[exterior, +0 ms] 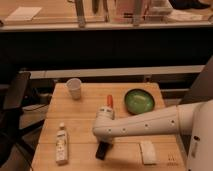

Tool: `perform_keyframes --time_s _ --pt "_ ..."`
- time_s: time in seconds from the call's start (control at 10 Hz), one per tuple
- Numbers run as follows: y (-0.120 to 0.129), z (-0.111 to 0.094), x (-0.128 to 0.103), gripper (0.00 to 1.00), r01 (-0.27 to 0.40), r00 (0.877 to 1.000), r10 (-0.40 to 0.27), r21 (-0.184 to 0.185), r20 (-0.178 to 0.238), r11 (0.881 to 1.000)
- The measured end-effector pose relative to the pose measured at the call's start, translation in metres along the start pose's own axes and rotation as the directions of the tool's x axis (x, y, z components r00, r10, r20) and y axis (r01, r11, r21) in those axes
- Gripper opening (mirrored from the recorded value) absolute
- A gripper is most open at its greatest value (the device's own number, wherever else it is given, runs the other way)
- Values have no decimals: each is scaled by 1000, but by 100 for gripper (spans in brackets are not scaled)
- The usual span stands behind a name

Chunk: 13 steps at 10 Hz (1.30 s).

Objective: Place the eraser on the white sponge

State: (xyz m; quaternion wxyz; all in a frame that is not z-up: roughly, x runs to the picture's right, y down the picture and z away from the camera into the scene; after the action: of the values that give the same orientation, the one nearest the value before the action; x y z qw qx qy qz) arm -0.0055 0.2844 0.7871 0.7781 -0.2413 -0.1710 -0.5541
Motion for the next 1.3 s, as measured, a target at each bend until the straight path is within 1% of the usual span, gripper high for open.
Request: perform_keyframes --time_s 0.1,0.2,0.3,0.4,0.5,0.7,0.8,1.1,1.3 --pt "1 -1 -2 22 -1 1000 1 -4 0 1000" --pt "0 -3 -5 8 2 1000 -2 -6 1 1000" --pt "-1 -4 -6 2 2 1000 -2 -5 2 1000" --pt "-1 -6 -6 0 4 1000 -4 10 9 1000" --pt "3 -8 -4 0 -8 1000 7 26 15 1000" --pt "9 -11 17 5 -14 1000 14 39 9 999" --pt "16 -13 25 5 -21 1000 21 37 10 999" --pt "16 -23 28 5 -34 999 33 62 18 997" --pt "29 -30 40 5 -47 999 46 75 10 996"
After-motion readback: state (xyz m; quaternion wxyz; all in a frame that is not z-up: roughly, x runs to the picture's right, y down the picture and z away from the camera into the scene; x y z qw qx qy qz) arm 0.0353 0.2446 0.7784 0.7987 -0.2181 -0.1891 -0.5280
